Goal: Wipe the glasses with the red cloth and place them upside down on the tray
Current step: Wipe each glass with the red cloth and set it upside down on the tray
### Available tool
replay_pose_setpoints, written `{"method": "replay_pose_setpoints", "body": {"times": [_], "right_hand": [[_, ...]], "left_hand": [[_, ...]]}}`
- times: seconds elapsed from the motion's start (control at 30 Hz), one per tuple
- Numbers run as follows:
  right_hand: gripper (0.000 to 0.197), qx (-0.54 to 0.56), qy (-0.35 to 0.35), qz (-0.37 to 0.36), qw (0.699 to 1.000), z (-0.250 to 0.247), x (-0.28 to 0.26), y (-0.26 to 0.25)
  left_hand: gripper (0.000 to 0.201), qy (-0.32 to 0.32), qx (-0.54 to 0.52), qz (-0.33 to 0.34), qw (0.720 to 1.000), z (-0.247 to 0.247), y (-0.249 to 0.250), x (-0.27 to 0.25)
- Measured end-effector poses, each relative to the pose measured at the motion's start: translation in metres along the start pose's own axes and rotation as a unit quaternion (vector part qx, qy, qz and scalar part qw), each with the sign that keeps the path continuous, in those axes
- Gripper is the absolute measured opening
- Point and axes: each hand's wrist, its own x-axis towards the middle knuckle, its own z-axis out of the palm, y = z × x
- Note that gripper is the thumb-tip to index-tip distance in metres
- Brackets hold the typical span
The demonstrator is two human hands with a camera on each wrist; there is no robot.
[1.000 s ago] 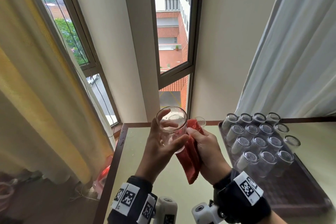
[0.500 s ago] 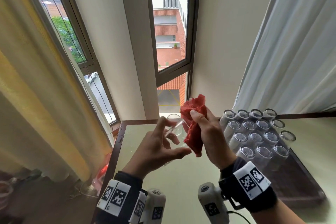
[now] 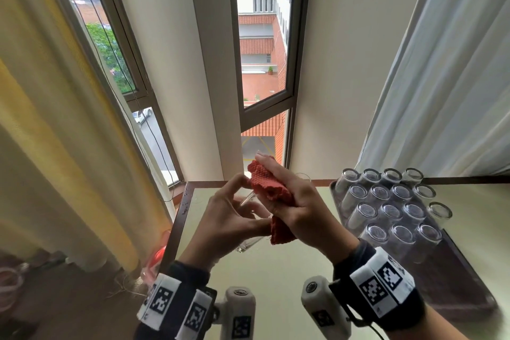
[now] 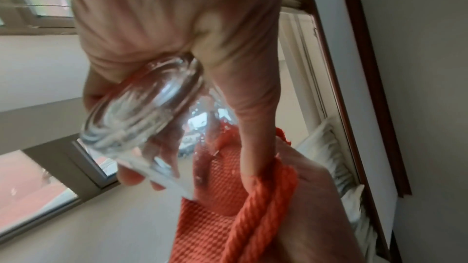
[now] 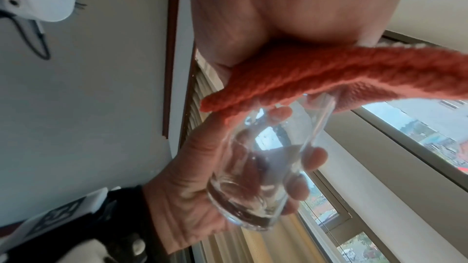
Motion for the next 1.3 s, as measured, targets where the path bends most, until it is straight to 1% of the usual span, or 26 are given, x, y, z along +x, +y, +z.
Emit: {"method": "replay_pose_setpoints", "body": {"times": [0.03,0.1,0.17,0.23,0.3,0.37,0.43,0.53,0.6,0.67,0.7,0.77,0.83,0.97,1.0,1.1,1.13,1.23,1.3], "right_hand": [[0.067,0.009,-0.005,0.006,1.0,-0.001,0.001,0.002],[0.069,0.057,-0.017,0.043,0.997,-0.003,0.003,0.006],[0.064,0.104,-0.027,0.07,0.992,-0.002,0.004,0.01],[0.062,0.083,-0.016,0.063,0.994,0.0,0.003,0.011],[0.067,0.011,0.004,0.035,0.999,0.001,0.003,0.007],[0.065,-0.042,0.022,-0.005,0.999,0.0,0.004,0.003],[0.062,-0.049,0.026,-0.021,0.998,-0.001,0.006,0.003],[0.06,-0.034,0.014,0.005,0.999,-0.001,0.009,0.003],[0.05,-0.015,0.013,0.028,0.999,0.0,0.01,0.004],[0.039,-0.015,0.023,0.03,0.999,0.001,0.009,0.006],[0.039,-0.023,0.032,0.024,0.999,0.002,0.009,0.007],[0.048,-0.041,0.049,0.0,0.998,0.002,0.009,0.006],[0.055,-0.028,0.059,-0.012,0.998,0.001,0.009,0.007],[0.066,-0.024,0.048,0.001,0.999,0.003,0.009,0.006],[0.067,-0.025,0.04,0.01,0.999,0.004,0.009,0.006],[0.059,-0.014,0.009,0.039,0.999,0.002,0.009,0.006],[0.06,-0.025,0.001,0.042,0.999,0.002,0.009,0.004],[0.064,-0.078,-0.004,0.008,0.997,-0.002,0.009,-0.003],[0.063,-0.069,-0.004,-0.003,0.998,-0.005,0.011,-0.003]], "left_hand": [[0.067,0.005,0.014,0.005,1.0,0.0,0.002,0.0],[0.065,0.012,0.038,0.014,0.999,-0.001,0.003,0.0],[0.063,0.021,0.047,0.017,0.999,-0.001,0.003,0.001],[0.062,0.027,0.024,0.011,0.999,0.001,0.002,0.0],[0.066,0.039,-0.013,-0.007,0.999,0.005,0.0,-0.001],[0.069,0.049,-0.045,-0.023,0.997,0.007,-0.002,-0.001],[0.069,0.053,-0.052,-0.028,0.997,0.007,-0.001,0.001],[0.069,0.056,-0.046,-0.025,0.997,0.004,0.0,0.004],[0.068,0.058,-0.046,-0.028,0.997,0.003,-0.001,0.006],[0.07,0.064,-0.041,-0.033,0.997,0.003,-0.003,0.006],[0.071,0.068,-0.043,-0.037,0.996,0.004,-0.004,0.006],[0.071,0.078,-0.054,-0.045,0.994,0.004,-0.005,0.006],[0.072,0.08,-0.058,-0.048,0.994,0.003,-0.006,0.007],[0.072,0.067,-0.062,-0.046,0.995,-0.001,-0.004,0.008],[0.072,0.064,-0.063,-0.046,0.995,-0.002,-0.003,0.008],[0.073,0.053,-0.066,-0.045,0.995,-0.001,-0.003,0.007],[0.073,0.048,-0.071,-0.046,0.995,-0.001,-0.004,0.007],[0.073,0.04,-0.081,-0.055,0.994,0.0,-0.004,0.008],[0.071,0.044,-0.074,-0.059,0.995,0.002,-0.003,0.009]]}}
